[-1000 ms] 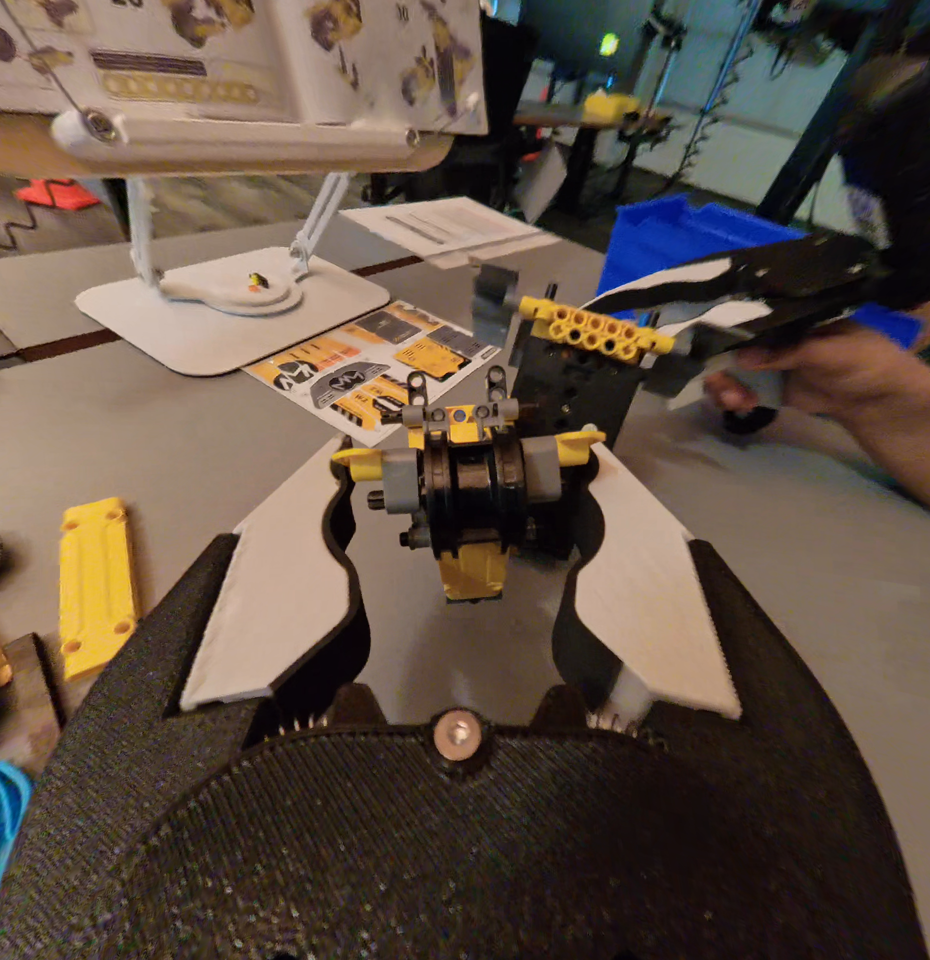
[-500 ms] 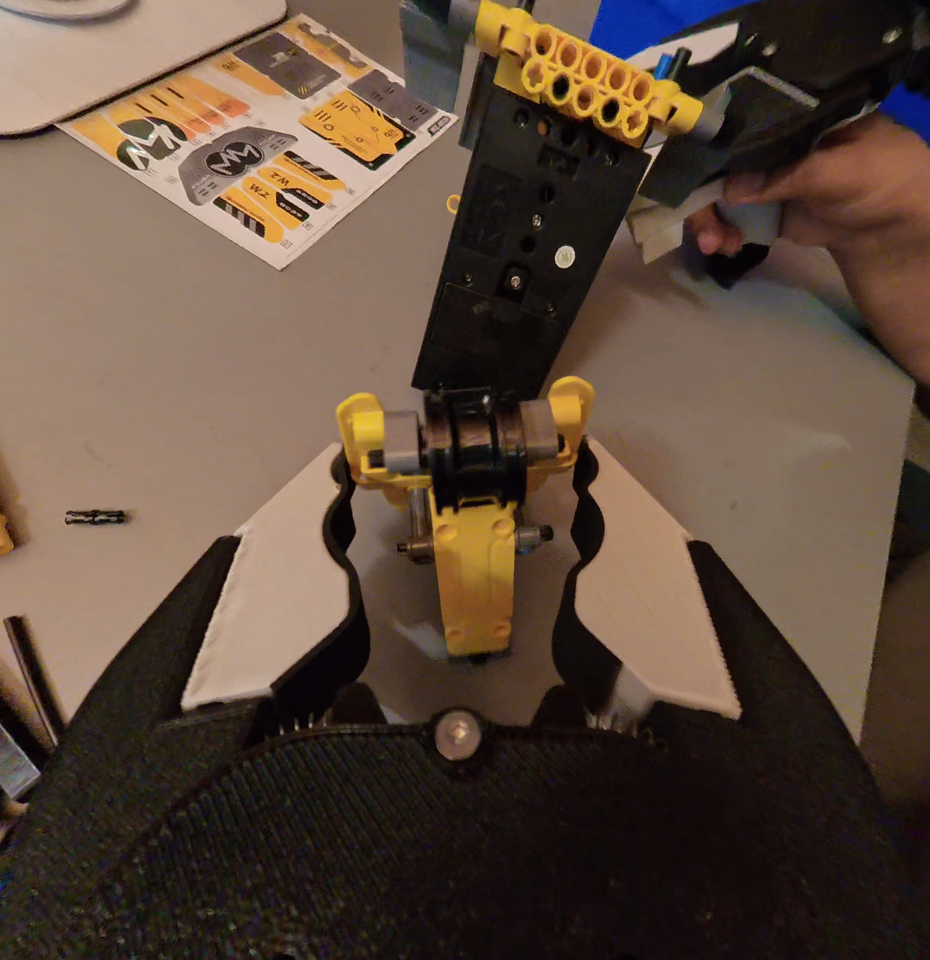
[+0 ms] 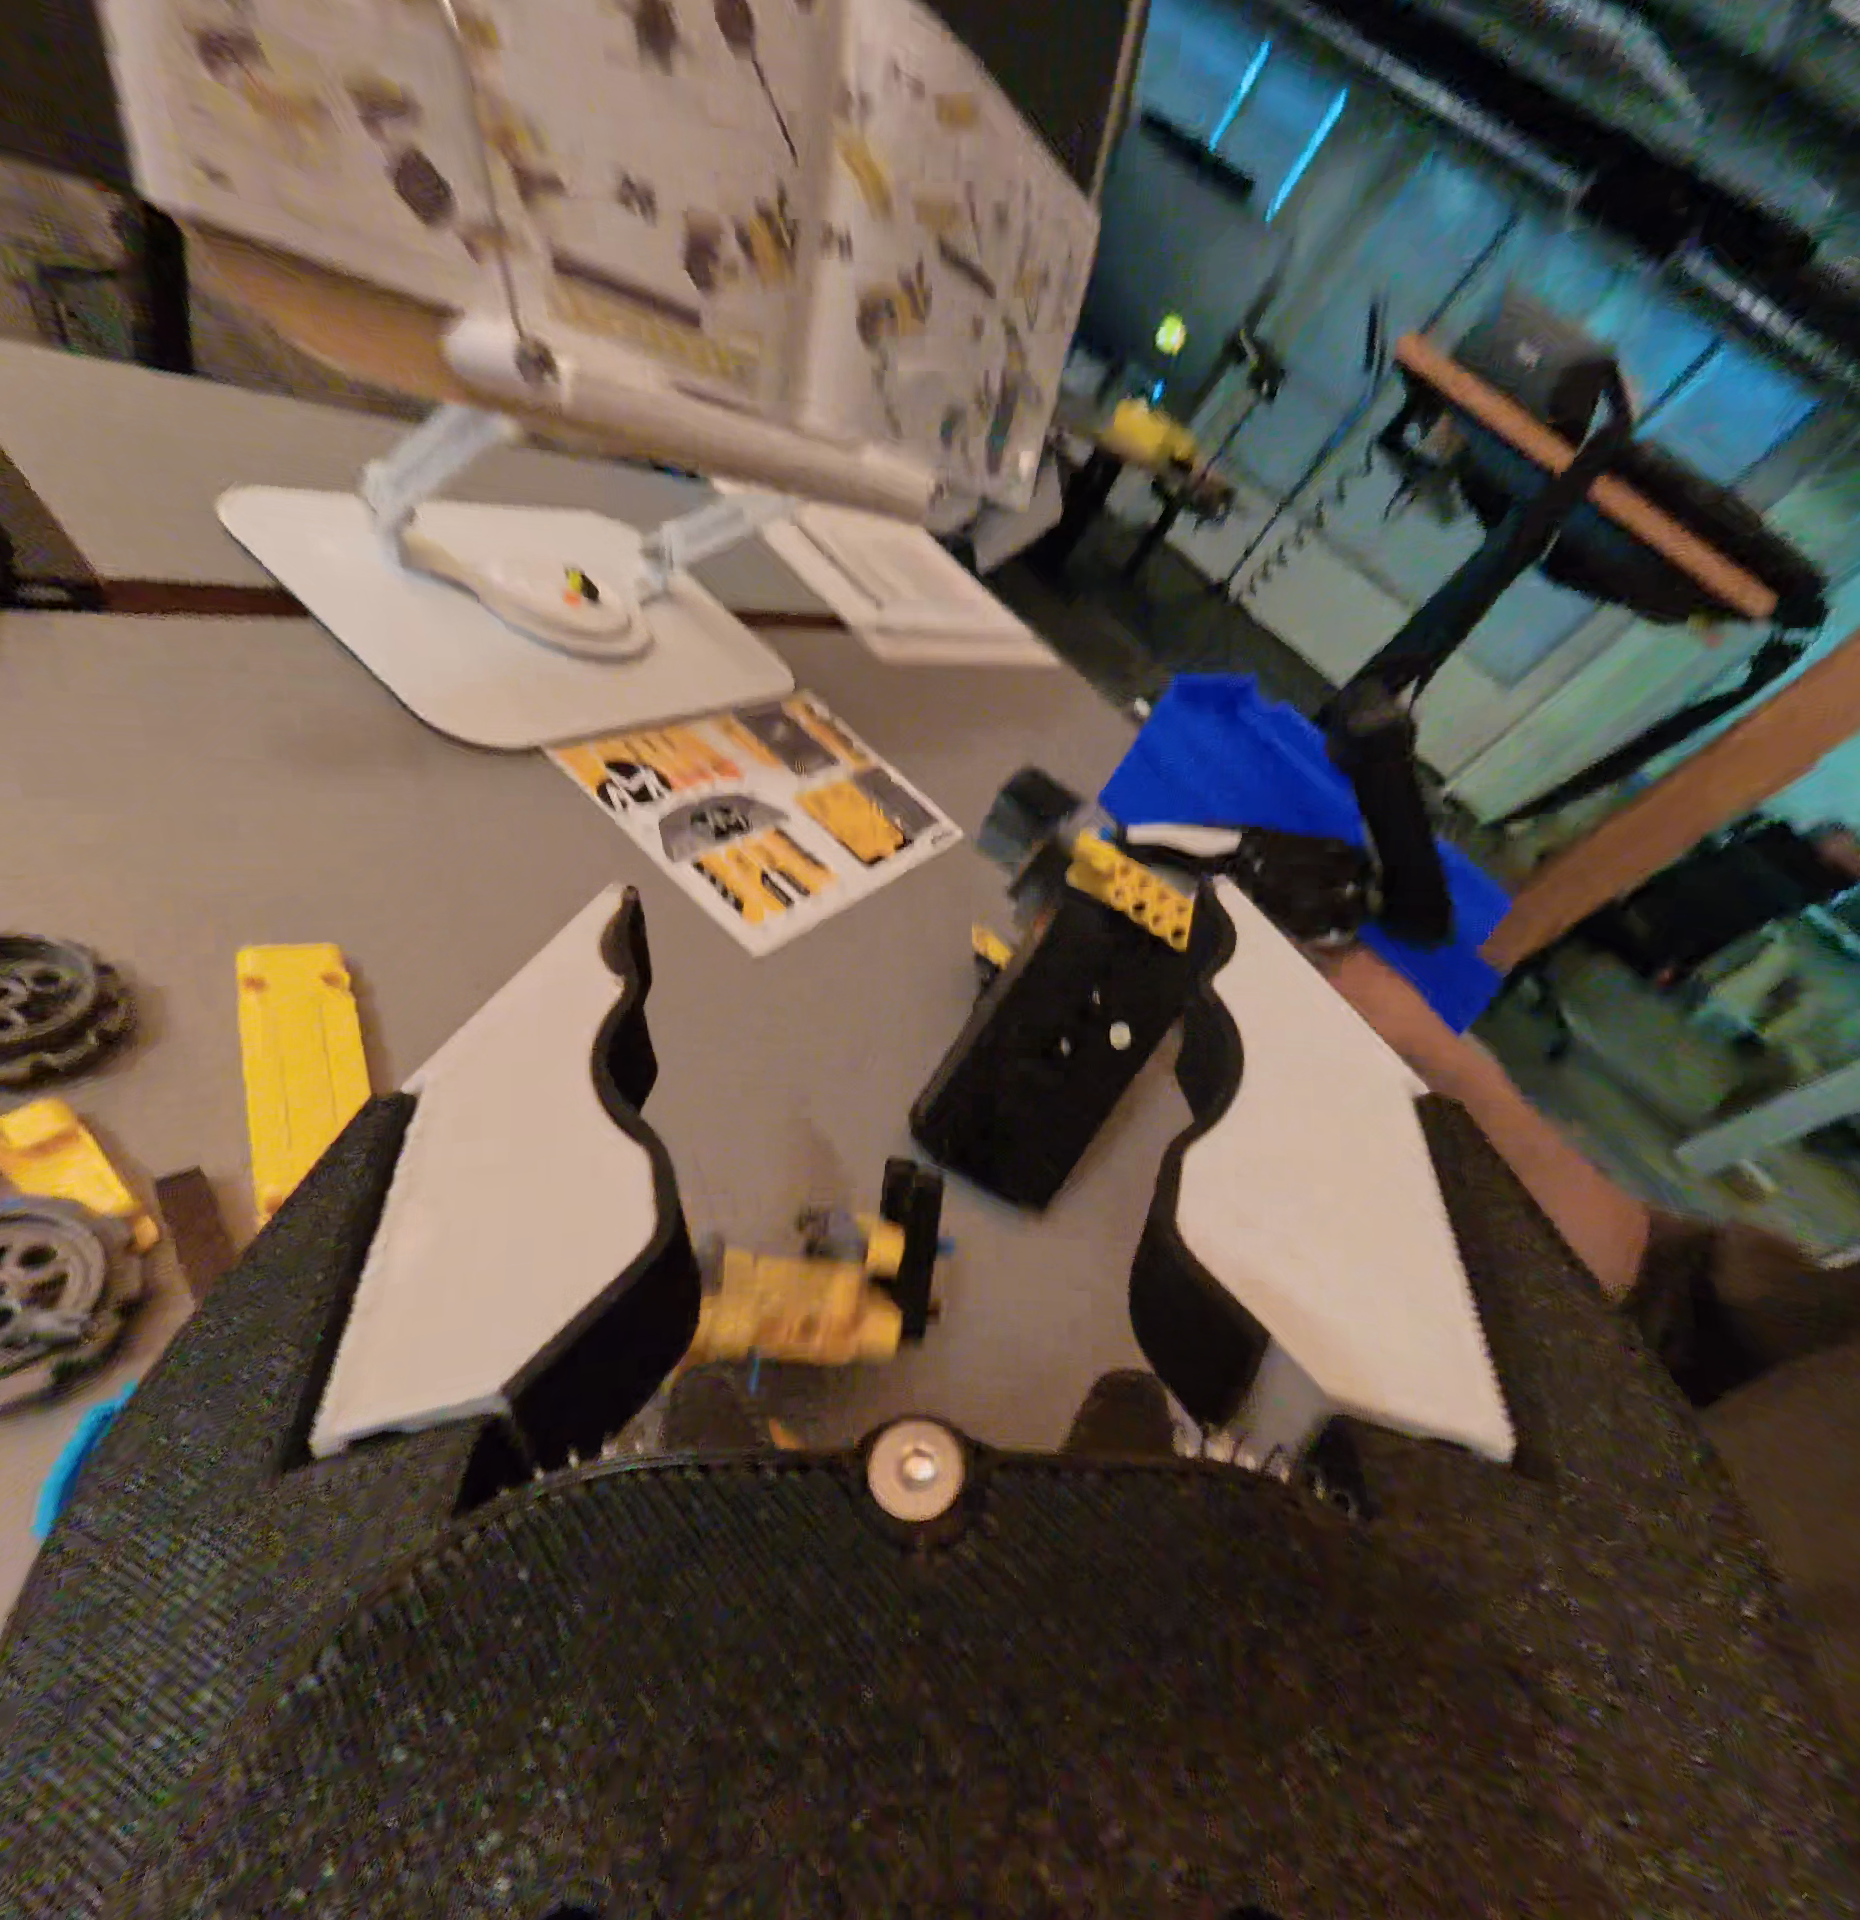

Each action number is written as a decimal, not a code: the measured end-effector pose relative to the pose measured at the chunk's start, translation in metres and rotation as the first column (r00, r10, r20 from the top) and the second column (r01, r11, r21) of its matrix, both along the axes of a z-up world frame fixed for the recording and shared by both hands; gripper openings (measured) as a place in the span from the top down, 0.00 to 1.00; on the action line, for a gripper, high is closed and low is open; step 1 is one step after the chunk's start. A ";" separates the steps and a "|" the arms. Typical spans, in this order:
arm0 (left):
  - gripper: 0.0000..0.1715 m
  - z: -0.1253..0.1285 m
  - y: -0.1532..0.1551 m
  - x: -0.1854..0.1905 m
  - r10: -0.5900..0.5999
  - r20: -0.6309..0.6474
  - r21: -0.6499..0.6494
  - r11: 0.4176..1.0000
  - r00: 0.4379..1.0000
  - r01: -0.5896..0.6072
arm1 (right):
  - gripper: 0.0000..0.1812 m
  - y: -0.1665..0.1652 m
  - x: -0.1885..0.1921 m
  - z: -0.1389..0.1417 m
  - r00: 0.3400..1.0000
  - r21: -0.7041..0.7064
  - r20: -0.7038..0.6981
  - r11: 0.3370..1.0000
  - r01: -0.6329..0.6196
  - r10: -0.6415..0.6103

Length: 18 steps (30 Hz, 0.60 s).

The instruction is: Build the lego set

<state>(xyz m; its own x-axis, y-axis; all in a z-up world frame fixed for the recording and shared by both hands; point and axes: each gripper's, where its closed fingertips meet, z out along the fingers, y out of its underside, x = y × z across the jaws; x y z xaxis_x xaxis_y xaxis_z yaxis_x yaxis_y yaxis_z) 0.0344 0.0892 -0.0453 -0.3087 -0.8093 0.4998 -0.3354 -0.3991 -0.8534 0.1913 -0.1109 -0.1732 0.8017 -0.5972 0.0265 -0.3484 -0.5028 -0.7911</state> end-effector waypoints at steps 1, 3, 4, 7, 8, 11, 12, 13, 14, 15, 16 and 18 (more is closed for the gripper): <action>0.43 0.004 0.008 0.006 0.020 0.004 0.001 1.000 1.000 -0.020 | 0.48 -0.001 0.001 -0.005 1.000 -0.038 -0.002 0.999 0.011 -0.011; 0.43 -0.005 0.027 0.027 0.091 -0.048 0.093 0.992 0.995 -0.086 | 0.45 -0.001 0.002 -0.016 1.000 -0.109 -0.021 0.994 0.016 -0.019; 0.41 -0.015 0.033 0.039 0.111 -0.091 0.161 0.982 0.990 -0.096 | 0.45 0.001 0.000 -0.018 0.999 -0.114 -0.037 0.993 0.007 -0.012; 0.38 -0.055 0.034 0.072 0.120 -0.253 0.326 0.945 0.960 -0.032 | 0.42 0.001 -0.001 -0.021 0.996 -0.102 -0.085 0.995 0.011 -0.019; 0.38 -0.066 0.031 0.082 0.115 -0.293 0.361 0.933 0.949 -0.002 | 0.42 0.000 -0.001 -0.021 0.996 -0.096 -0.091 0.995 0.013 -0.022; 0.37 -0.098 0.030 0.109 0.149 -0.386 0.460 0.887 0.911 0.049 | 0.41 -0.002 -0.002 -0.021 0.995 -0.105 -0.086 0.994 0.039 -0.048; 0.37 -0.108 0.035 0.115 0.188 -0.418 0.491 0.870 0.889 0.047 | 0.41 -0.003 -0.003 -0.021 0.995 -0.106 -0.084 0.993 0.050 -0.059; 0.39 -0.118 0.037 0.119 0.213 -0.456 0.507 0.860 0.864 0.056 | 0.41 -0.003 -0.003 -0.021 0.994 -0.106 -0.085 0.993 0.057 -0.066; 0.40 -0.127 0.036 0.122 0.222 -0.495 0.505 0.861 0.840 0.069 | 0.41 -0.003 -0.003 -0.021 0.994 -0.106 -0.085 0.993 0.058 -0.067; 0.41 -0.134 0.033 0.124 0.218 -0.529 0.486 0.870 0.820 0.082 | 0.41 -0.003 -0.003 -0.021 0.994 -0.106 -0.086 0.993 0.057 -0.067; 0.41 -0.140 0.029 0.124 0.201 -0.561 0.457 0.884 0.803 0.098 | 0.41 -0.003 -0.003 -0.021 0.994 -0.106 -0.086 0.993 0.057 -0.066; 0.44 -0.142 0.029 0.128 0.218 -0.548 0.466 0.881 0.807 0.078 | 0.41 -0.003 -0.003 -0.021 0.994 -0.106 -0.086 0.993 0.056 -0.065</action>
<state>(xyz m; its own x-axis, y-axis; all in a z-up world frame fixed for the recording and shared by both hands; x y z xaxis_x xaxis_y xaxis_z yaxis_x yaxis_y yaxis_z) 0.1627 0.1180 -0.1878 -0.0202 -0.9901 0.1389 -0.8010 -0.0671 -0.5949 0.1885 -0.1142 -0.1946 0.7661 -0.6424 0.0209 -0.4472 -0.5561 -0.7005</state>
